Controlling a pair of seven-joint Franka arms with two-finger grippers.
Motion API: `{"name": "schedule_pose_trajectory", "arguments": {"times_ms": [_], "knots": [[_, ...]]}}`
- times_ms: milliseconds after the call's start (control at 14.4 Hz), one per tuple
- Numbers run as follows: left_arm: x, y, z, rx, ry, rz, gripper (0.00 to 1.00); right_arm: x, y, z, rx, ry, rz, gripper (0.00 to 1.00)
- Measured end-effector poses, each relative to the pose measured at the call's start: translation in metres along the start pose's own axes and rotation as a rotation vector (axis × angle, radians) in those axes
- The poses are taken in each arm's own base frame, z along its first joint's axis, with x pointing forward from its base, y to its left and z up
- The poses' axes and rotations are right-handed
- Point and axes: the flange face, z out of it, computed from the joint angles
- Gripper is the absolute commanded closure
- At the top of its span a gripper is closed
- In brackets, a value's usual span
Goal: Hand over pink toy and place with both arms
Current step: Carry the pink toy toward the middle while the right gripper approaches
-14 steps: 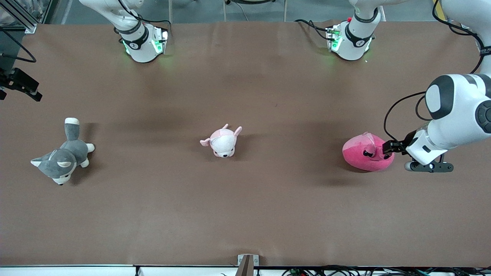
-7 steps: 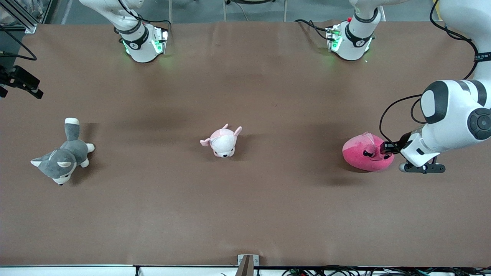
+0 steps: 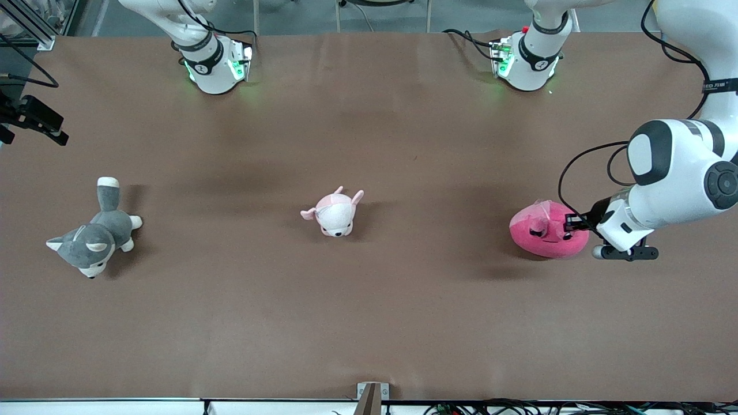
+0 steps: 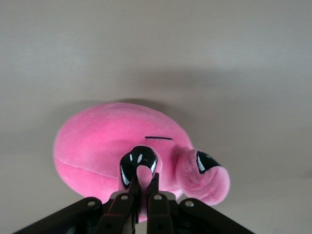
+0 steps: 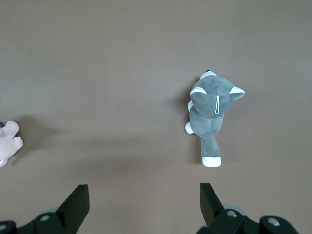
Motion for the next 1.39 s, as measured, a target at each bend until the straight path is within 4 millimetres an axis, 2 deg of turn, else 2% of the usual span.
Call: {"name": "schedule_pose_trajectory", "arguments": {"times_ms": [209, 278, 417, 557, 696, 835, 974, 1113, 1391], "knots": [[-0.008, 0.043, -0.042, -0.023, -0.024, 0.002, 1.0, -0.007, -0.008, -0.008, 0.002, -0.042, -0.015, 0.0], [-0.013, 0.062, -0.058, -0.027, -0.018, 0.008, 1.0, -0.008, -0.012, -0.009, 0.003, -0.05, -0.023, 0.07], [-0.025, 0.106, -0.083, -0.038, 0.003, 0.0, 1.0, -0.008, -0.019, -0.009, 0.009, -0.052, -0.035, 0.27], [-0.04, 0.163, -0.097, -0.057, 0.015, -0.034, 1.0, -0.008, -0.031, -0.01, 0.058, -0.05, -0.046, 0.39], [-0.06, 0.221, -0.103, -0.081, 0.008, -0.081, 1.0, -0.008, -0.044, -0.01, 0.159, -0.056, -0.031, 0.41], [-0.078, 0.267, -0.112, -0.155, -0.019, -0.133, 1.0, -0.005, -0.061, -0.006, 0.283, -0.075, 0.002, 0.42], [-0.089, 0.297, -0.117, -0.242, -0.071, -0.181, 1.0, 0.001, -0.084, 0.003, 0.404, -0.11, 0.006, 0.42], [-0.095, 0.324, -0.113, -0.278, -0.111, -0.203, 1.0, 0.01, -0.107, 0.016, 0.539, -0.156, 0.007, 0.43], [-0.103, 0.375, -0.104, -0.331, -0.116, -0.255, 1.0, 0.024, -0.137, 0.034, 0.723, -0.219, 0.009, 0.44]]}}
